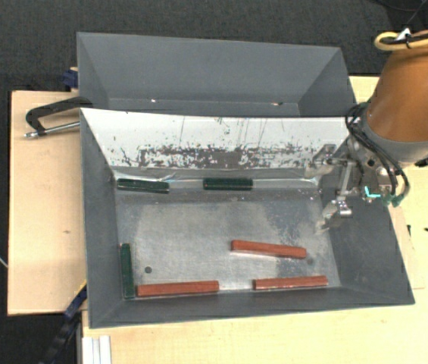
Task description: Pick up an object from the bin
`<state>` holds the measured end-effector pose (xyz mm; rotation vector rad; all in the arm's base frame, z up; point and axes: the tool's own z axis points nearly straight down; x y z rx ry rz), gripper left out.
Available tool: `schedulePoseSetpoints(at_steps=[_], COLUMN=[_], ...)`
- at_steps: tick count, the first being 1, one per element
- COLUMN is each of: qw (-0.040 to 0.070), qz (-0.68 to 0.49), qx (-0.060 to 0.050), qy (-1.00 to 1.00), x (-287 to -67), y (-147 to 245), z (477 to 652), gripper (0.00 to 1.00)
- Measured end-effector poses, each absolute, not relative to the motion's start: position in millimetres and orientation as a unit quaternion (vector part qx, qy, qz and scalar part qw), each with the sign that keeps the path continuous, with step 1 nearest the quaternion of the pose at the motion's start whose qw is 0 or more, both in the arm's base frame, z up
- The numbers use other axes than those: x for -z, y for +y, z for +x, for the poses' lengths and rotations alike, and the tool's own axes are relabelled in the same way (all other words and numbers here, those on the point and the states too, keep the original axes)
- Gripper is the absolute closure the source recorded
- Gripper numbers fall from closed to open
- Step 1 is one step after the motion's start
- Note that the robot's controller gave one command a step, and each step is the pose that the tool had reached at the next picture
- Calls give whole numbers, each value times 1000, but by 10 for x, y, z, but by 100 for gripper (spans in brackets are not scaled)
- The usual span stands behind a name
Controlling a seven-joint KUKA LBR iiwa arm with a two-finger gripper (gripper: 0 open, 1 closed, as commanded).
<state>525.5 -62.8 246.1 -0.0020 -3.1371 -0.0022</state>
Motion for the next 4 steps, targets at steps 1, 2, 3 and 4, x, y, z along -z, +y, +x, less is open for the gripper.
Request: schedulePoseSetpoints(at_steps=[1, 2, 3, 4], qw=[-2, -4, -3, 0], qz=[0, 28, 35, 61], qx=[0, 0, 0, 0], qy=[-1000, -1000, -999, -998], x=[-2497, -2044, -1450, -765], y=[-627, -515, -334, -518], z=[5270, 5256, 5355, 4961], gripper=[0, 0, 0, 100])
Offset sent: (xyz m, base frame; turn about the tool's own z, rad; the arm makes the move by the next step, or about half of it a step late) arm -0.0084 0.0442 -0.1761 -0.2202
